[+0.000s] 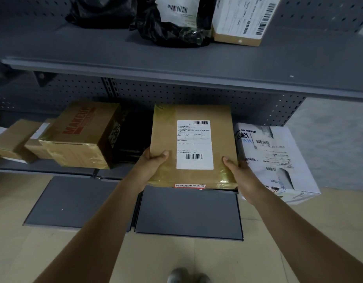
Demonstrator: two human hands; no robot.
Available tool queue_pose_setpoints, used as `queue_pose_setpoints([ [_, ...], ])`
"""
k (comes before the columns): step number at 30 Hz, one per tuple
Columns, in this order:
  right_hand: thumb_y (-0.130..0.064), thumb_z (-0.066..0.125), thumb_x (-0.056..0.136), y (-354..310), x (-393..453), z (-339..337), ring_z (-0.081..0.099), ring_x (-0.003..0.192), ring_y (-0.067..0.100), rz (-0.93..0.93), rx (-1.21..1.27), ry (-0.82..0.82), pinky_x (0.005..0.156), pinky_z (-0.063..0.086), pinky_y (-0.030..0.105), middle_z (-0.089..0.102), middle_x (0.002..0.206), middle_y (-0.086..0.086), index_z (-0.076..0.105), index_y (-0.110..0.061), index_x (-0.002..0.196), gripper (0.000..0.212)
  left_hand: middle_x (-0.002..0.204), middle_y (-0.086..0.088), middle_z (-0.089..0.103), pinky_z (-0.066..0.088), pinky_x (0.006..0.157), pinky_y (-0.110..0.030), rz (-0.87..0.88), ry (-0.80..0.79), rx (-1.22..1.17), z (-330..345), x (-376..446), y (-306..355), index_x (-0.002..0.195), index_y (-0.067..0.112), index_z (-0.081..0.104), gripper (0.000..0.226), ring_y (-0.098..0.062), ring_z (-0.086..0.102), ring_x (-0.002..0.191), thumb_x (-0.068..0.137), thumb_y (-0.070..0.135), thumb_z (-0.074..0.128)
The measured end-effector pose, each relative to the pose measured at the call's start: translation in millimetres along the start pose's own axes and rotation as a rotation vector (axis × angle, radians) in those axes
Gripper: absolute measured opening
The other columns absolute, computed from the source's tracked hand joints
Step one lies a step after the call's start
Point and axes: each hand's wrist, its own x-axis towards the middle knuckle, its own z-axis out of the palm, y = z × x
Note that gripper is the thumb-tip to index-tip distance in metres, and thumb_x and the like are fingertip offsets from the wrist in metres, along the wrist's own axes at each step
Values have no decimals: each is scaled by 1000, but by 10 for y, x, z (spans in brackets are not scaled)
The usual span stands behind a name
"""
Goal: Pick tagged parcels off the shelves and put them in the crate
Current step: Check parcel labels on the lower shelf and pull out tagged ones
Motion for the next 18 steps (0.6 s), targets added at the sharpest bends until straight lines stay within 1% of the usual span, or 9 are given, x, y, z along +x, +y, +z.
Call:
queue_pose_setpoints([
  [2, -60, 53, 89, -7, 30, 42, 57, 116, 29, 19, -260, 76, 103, 45, 42, 59, 121, 3, 45, -11, 138, 69, 119, 7, 60, 44, 92, -33, 18, 14, 79, 90, 42, -27, 136, 23, 49, 49, -18, 56, 114, 93, 41, 63],
  [4, -49, 44, 99, 4, 66, 78, 54, 103, 28, 3, -434, 129, 91, 45, 38, 53, 111, 7, 43, -7, 134, 55, 113, 7, 57, 42, 92, -31, -6, 28, 120, 167, 99, -65, 136, 21, 47, 50, -17, 54, 110, 93, 38, 65],
  [6, -44, 41, 102, 0, 98, 99, 54, 101, 27, -42, -567, 171, 87, 45, 37, 58, 120, 9, 42, -6, 132, 48, 115, 7, 58, 45, 98, -33, -42, 21, 137, 210, 183, -127, 137, 20, 45, 58, -17, 54, 109, 87, 32, 72],
  [7, -43, 41, 102, 8, 130, 102, 55, 112, 30, -51, -650, 177, 93, 45, 40, 56, 131, 13, 38, -6, 137, 51, 120, 6, 58, 45, 102, -36, -57, 12, 159, 232, 222, -160, 139, 20, 44, 64, -18, 55, 112, 84, 31, 75],
  [9, -43, 38, 102, 26, 181, 109, 31, 144, 30, -14, -840, 115, 116, 28, 42, 31, 157, 18, 14, -4, 153, 69, 127, 5, 58, 44, 104, -36, -56, 19, 221, 259, 268, -206, 142, 20, 40, 69, -22, 54, 121, 83, 32, 76],
  [11, -42, 37, 102, 28, 222, 107, 5, 153, 24, -5, -945, 64, 123, 8, 37, 8, 165, 14, -3, -6, 156, 78, 129, 3, 58, 43, 97, -31, -16, 50, 271, 275, 292, -231, 143, 22, 39, 70, -24, 53, 125, 85, 36, 73],
  [13, -39, 43, 100, -32, 212, 132, -3, 153, 22, -77, -995, 73, 125, 2, 38, 1, 166, 11, -3, -8, 157, 79, 134, 0, 57, 42, 92, -31, 44, 61, 339, 290, 284, -230, 146, 22, 34, 72, -27, 53, 125, 87, 42, 69],
  [16, -28, 54, 97, -232, 166, 321, 0, 153, 25, -221, -936, 59, 122, 7, 41, -2, 166, 8, 1, -11, 158, 82, 140, -6, 52, 44, 98, -37, 101, 139, 437, 274, 237, -207, 150, 20, 31, 67, -28, 52, 126, 94, 45, 58],
  [18, -23, 57, 96, -402, 147, 534, 18, 150, 30, -324, -822, 16, 119, 25, 41, 6, 165, 9, 8, -12, 158, 80, 144, -10, 45, 43, 102, -40, 107, 259, 426, 166, 197, -157, 149, 19, 34, 60, -30, 49, 128, 97, 41, 53],
])
